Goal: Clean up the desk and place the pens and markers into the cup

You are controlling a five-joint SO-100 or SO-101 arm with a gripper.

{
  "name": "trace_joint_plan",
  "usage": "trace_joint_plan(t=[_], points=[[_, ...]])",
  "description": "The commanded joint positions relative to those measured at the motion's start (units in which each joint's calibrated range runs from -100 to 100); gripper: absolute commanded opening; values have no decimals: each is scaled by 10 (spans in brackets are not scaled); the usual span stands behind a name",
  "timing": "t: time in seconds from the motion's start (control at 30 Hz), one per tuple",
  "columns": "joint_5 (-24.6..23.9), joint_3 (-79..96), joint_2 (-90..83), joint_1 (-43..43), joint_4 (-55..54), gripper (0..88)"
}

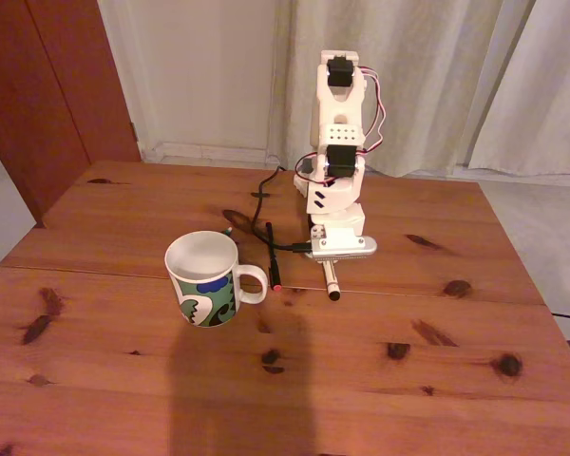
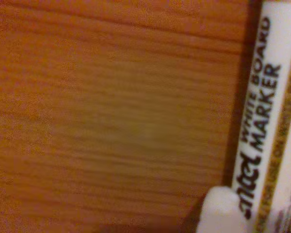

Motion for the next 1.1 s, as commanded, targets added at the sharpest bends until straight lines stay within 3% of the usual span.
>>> trace_joint_plan(t=[0.0,1.07], points=[[5,-1,-28,3,-9,7],[17,-68,-217,89,-88,7]])
